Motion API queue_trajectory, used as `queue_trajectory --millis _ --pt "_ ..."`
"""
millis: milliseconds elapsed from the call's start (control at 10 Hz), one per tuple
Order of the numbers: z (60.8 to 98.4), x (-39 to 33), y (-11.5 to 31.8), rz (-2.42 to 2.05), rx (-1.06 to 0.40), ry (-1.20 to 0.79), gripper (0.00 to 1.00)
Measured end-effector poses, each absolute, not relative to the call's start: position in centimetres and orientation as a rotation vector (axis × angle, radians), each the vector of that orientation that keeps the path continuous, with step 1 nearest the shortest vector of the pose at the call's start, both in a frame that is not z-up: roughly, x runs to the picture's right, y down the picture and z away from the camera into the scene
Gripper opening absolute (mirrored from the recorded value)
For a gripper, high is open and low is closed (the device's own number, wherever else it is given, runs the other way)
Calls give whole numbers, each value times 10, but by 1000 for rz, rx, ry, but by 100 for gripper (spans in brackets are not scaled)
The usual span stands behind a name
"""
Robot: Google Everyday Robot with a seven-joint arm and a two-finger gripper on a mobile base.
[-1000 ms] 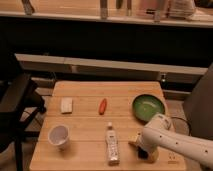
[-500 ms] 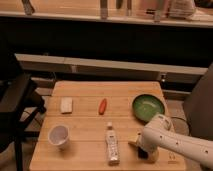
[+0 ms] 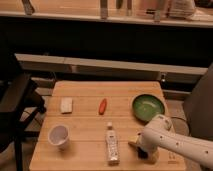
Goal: Place the eraser on the white sponge
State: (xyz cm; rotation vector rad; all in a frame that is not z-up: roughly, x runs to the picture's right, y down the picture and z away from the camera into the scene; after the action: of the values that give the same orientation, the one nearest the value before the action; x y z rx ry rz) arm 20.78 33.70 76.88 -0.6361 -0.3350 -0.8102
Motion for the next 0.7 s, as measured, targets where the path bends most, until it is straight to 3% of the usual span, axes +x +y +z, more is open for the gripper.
queue_trajectory --millis 700 --pt "767 208 339 -810 -639 -341 80"
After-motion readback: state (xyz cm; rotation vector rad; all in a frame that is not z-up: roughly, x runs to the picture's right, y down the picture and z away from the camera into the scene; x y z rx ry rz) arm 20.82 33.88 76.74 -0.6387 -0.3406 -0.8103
